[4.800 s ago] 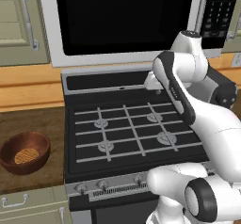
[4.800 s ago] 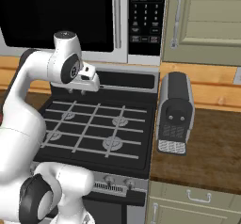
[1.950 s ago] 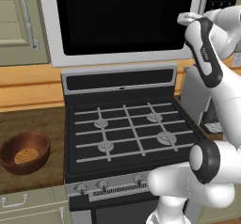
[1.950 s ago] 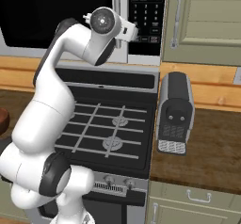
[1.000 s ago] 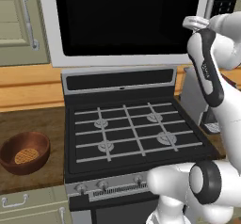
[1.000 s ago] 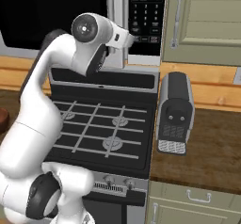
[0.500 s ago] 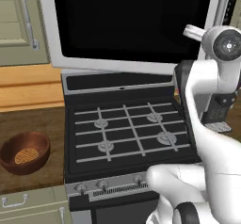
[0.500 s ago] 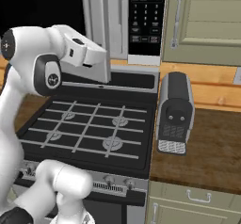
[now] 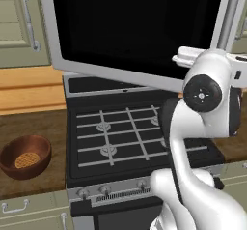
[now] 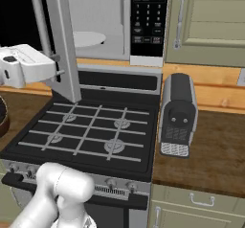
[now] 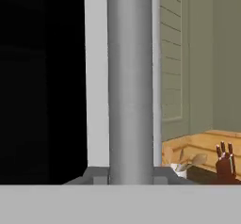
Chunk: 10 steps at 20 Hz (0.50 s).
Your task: Open the microwave, place the bowl with waffle inside the microwave, then close the microwave door and turn it on.
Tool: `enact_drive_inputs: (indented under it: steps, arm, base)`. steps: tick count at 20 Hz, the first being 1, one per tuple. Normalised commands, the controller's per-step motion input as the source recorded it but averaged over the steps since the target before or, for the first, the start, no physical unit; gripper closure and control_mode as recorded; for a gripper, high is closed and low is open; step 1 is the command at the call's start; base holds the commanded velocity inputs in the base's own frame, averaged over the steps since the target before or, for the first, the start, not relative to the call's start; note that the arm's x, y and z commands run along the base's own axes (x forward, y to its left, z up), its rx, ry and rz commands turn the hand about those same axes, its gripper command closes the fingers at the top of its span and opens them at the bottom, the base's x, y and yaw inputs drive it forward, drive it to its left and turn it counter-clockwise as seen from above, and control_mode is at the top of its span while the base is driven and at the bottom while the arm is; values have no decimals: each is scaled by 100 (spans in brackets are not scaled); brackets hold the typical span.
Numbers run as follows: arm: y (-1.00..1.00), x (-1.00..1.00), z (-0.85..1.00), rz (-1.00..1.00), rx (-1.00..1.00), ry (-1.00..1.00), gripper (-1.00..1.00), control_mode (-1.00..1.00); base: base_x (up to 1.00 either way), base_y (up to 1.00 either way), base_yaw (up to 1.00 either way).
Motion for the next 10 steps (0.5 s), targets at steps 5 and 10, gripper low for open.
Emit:
enact_drive_inputs:
  steps: [5,10]
  arm:
    - [100,-49,-13,-11,-31,0,100,-100]
    - [60,-16,-9,-5,-17,4,100,-100]
  base:
    - [0,0,0]
    - [0,0,0]
